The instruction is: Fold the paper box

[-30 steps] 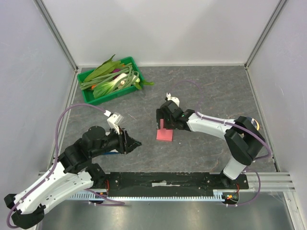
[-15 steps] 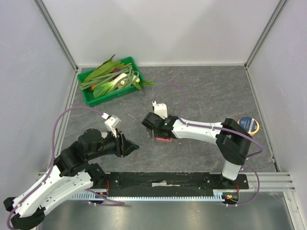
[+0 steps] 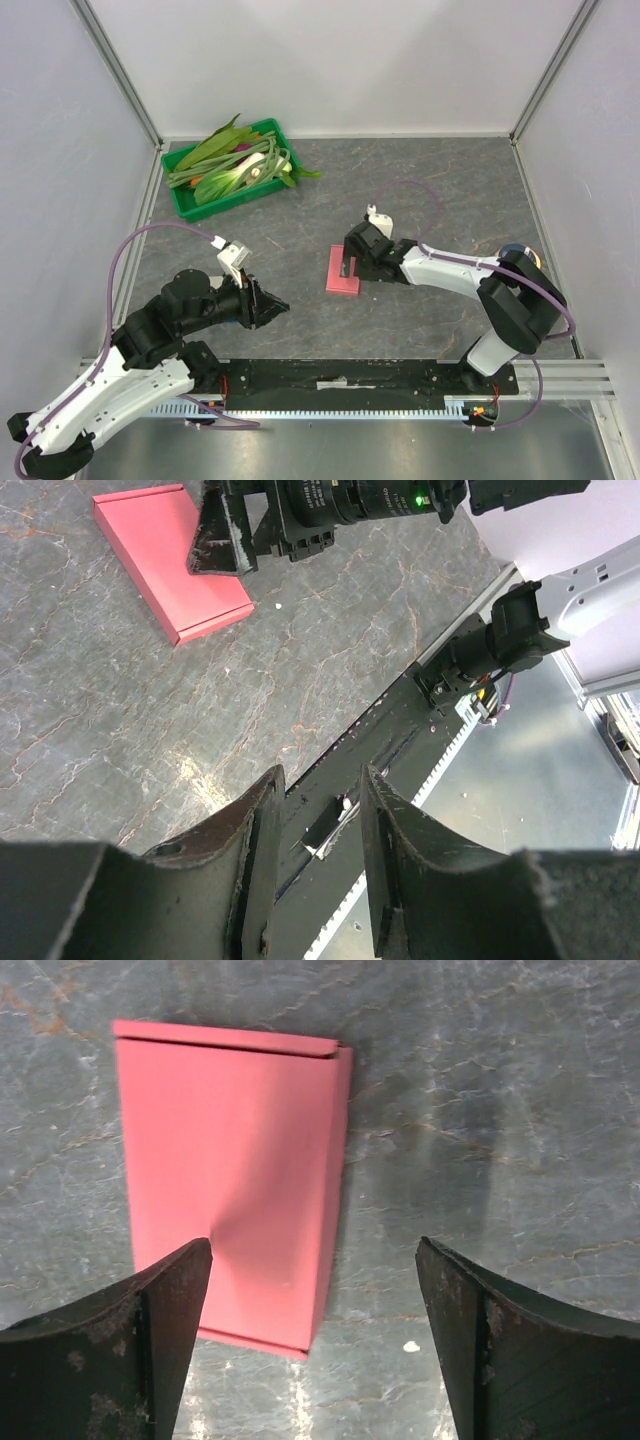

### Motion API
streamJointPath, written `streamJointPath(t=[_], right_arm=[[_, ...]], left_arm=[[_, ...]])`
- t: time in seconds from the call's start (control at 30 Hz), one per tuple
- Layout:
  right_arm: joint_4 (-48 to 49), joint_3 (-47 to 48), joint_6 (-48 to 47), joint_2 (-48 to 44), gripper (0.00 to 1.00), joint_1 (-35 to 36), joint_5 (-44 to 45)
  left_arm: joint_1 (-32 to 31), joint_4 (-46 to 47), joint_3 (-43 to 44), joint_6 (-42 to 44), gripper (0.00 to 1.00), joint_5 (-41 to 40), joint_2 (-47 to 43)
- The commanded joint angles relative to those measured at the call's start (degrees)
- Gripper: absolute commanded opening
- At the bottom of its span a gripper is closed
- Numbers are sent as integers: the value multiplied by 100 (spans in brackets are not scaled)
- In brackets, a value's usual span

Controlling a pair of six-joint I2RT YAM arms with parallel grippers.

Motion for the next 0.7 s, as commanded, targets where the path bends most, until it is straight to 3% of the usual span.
streamJointPath(t=[0.0,0.17,0.3,0.67], right_arm=[[1377,-703,141,-371,88,-317,-736],[2062,-1108,431,-398,77,-317,-895],[2125,-1178,1122,-249,52,-317,-869],[2943,-1126,2478,-55,48,-747,-105]], left_arm=[[-9,107,154,204,42,116,-36],[0,63,154,152,41,-86,-124],[-9,72,145,152,41,-156,-107],[-9,2,198,108,40,-244,-115]])
